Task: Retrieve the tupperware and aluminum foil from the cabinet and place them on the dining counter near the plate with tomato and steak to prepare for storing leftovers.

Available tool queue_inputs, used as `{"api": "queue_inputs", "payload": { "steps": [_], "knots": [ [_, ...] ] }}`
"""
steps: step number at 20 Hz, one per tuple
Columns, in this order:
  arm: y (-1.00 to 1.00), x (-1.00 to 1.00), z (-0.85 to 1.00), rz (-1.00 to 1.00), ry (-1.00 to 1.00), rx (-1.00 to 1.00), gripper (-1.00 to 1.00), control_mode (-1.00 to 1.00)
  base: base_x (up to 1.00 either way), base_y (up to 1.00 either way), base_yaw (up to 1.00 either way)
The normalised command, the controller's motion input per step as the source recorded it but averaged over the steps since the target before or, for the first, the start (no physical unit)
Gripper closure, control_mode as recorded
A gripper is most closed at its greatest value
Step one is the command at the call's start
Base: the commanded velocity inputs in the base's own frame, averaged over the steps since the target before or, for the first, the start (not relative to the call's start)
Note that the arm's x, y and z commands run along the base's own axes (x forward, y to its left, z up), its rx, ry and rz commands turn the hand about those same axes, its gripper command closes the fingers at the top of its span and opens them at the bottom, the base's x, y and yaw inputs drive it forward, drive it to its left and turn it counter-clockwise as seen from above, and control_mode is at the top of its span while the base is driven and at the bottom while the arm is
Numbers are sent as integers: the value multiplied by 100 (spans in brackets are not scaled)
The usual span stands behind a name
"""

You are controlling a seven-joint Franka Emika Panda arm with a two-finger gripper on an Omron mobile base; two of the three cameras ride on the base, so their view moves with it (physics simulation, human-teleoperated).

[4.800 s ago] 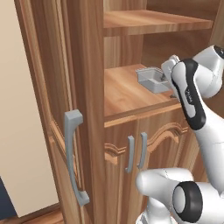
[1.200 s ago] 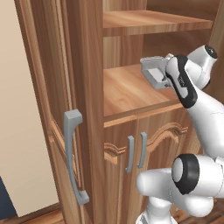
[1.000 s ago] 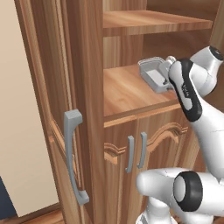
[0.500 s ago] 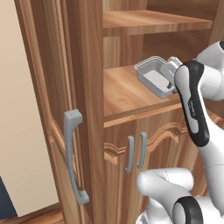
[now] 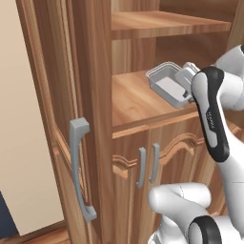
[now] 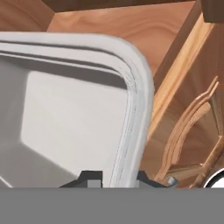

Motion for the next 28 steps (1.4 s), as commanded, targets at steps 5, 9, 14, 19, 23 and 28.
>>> {"api": "queue_inputs", "payload": {
  "steps": [5, 9, 14, 19, 23, 28],
  "knots": [
    [0, 0, 0, 0, 0, 0, 100, 100, -38, 22, 1],
    [0, 0, 0, 0, 0, 0, 100, 100, -50, 22, 0],
    [0, 0, 0, 0, 0, 0, 100, 100, -49, 34, -13],
    [0, 0, 0, 0, 0, 0, 100, 100, 2, 47, -35],
    [0, 0, 0, 0, 0, 0, 100, 100, 13, 16, -43],
    [0, 0, 0, 0, 0, 0, 100, 100, 17, 0, -48]
  ]
}}
